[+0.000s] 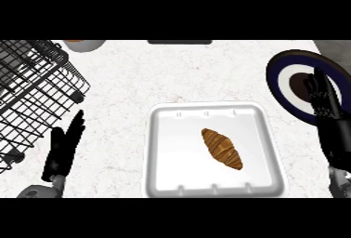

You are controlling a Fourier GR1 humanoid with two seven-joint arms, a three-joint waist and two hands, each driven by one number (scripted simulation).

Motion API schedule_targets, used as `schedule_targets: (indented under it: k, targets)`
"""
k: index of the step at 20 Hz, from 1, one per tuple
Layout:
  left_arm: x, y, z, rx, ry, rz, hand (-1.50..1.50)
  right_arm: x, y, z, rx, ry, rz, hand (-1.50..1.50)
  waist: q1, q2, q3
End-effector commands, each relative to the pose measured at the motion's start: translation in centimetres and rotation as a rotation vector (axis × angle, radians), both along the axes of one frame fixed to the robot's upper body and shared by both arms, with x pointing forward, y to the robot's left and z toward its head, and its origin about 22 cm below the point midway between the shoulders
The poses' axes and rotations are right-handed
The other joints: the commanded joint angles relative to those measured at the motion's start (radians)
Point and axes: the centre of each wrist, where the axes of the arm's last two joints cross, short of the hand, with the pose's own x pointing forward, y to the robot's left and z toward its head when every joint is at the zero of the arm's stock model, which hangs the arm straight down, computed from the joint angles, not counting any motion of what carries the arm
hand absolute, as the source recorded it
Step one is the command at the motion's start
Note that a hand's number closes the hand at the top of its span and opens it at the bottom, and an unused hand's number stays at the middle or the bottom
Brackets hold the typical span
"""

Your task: Pick the croissant from the tray and place it in the plate

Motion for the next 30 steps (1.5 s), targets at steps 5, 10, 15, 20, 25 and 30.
schedule_targets:
  k: [5, 10, 15, 20, 25, 30]
  targets:
    - [2.2, -3.1, 2.5, -0.044, -0.124, -0.104, 0.0, -0.7, 8.2, -0.7, 0.082, 0.237, 0.825, 1.5, 0.116, 0.039, 0.004]
    - [2.1, -4.2, 2.0, -0.097, -0.072, -0.078, 0.0, 2.2, 5.3, 7.8, -0.688, -0.348, 0.745, 1.5, 0.072, 0.009, 0.003]
    - [2.2, -4.3, 2.6, -0.096, -0.107, -0.091, 0.0, 0.7, 5.9, -6.2, 0.079, 0.118, 0.882, -1.5, 0.087, 0.058, 0.01]
    - [1.3, -5.3, 2.2, -0.092, -0.091, -0.086, 0.0, 4.1, 2.7, -6.3, -0.017, 0.109, 1.194, -1.5, 0.07, 0.03, 0.006]
    - [0.4, -4.7, 1.7, -0.083, -0.064, -0.068, 0.0, 7.3, 2.5, -2.6, -0.41, -0.035, 1.194, -1.5, 0.051, 0.021, 0.004]
    - [1.5, -4.2, 2.8, -0.072, -0.063, -0.037, 0.0, 9.1, 5.2, -1.9, -0.678, -0.146, 1.178, -1.5, 0.026, 0.019, 0.002]
